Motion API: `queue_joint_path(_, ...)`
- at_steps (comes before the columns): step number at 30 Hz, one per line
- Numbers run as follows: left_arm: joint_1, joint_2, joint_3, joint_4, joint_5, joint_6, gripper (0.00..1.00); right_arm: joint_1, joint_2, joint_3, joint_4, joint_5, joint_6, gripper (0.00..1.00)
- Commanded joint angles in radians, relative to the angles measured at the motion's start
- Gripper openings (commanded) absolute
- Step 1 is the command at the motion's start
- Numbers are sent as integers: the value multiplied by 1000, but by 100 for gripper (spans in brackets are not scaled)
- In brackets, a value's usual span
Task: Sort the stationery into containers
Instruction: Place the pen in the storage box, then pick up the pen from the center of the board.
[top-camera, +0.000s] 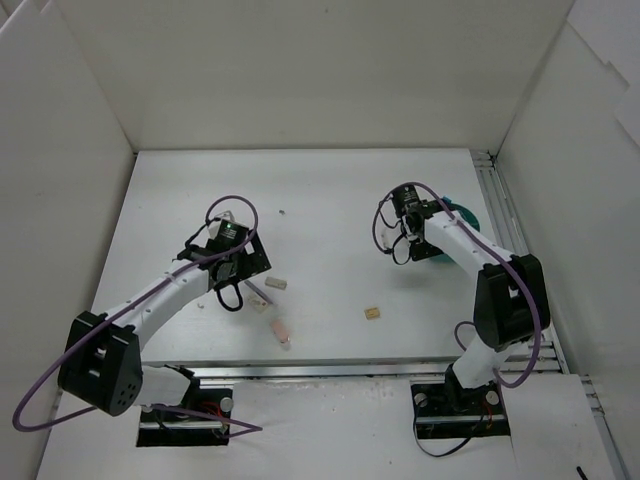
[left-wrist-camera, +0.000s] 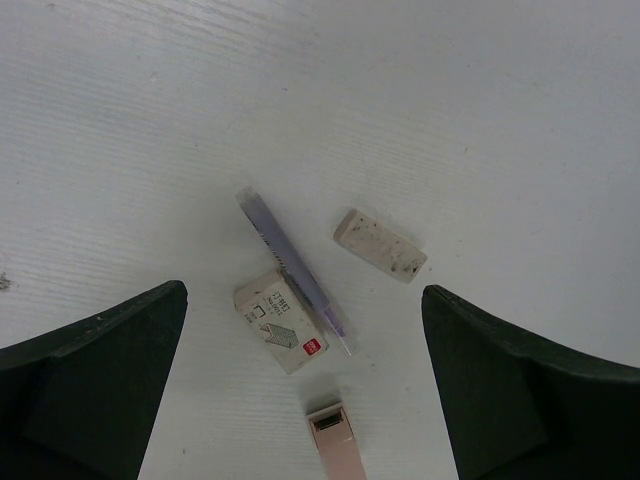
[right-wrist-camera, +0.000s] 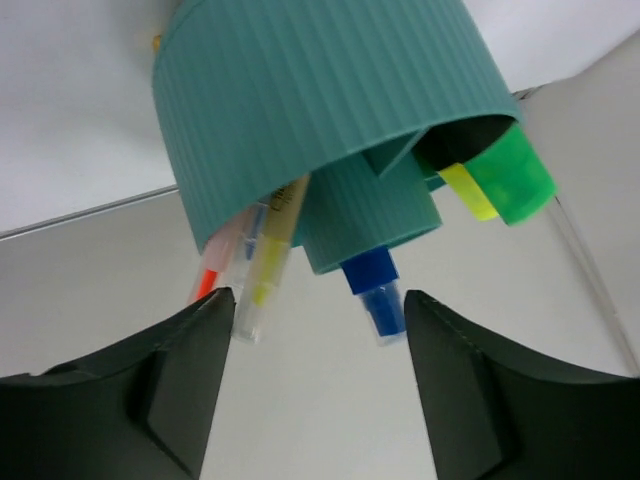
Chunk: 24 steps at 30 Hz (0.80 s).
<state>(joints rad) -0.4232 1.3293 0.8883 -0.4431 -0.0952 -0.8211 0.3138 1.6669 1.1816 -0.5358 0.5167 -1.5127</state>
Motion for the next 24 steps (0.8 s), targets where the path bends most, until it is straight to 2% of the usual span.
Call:
queue_joint_path(1, -8, 8, 51, 27, 2, -21, 99, -2, -41, 79, 7, 11, 20, 67)
queue_joint_path(3, -8, 16, 40, 38, -8, -48, 99, 8, -77, 124, 8, 8, 61, 80)
queue_joint_path(4, -8, 22, 34, 47, -8, -58, 99, 25, -91, 142, 7, -4, 80, 92)
queue_joint_path(5, -8, 28, 25, 53, -9, -72, 98, 36, -105, 177, 8, -21, 100, 98)
queue_joint_path(10, -8, 100, 14, 64, -27, -157, 88, 73, -190, 298, 46, -222, 296, 98)
queue_joint_path(12, -8, 123, 12, 64, -47, -190, 78, 74, -213, 357, 97, -303, 397, 98)
queue_joint_path(14, -17, 133, 9, 75, -66, -203, 74, 74, -232, 368, 166, -331, 489, 98)
queue_joint_path(19, -17, 134, -15, 80, -101, -242, 60, 70, -262, 377, 363, -288, 686, 98)
queue_joint_path(21, -17, 133, -29, 83, -116, -259, 58, 51, -279, 368, 417, -250, 799, 98)
queue_joint_path(24, -26, 146, -52, 93, -126, -296, 56, 10, -338, 287, 612, -222, 1088, 98)
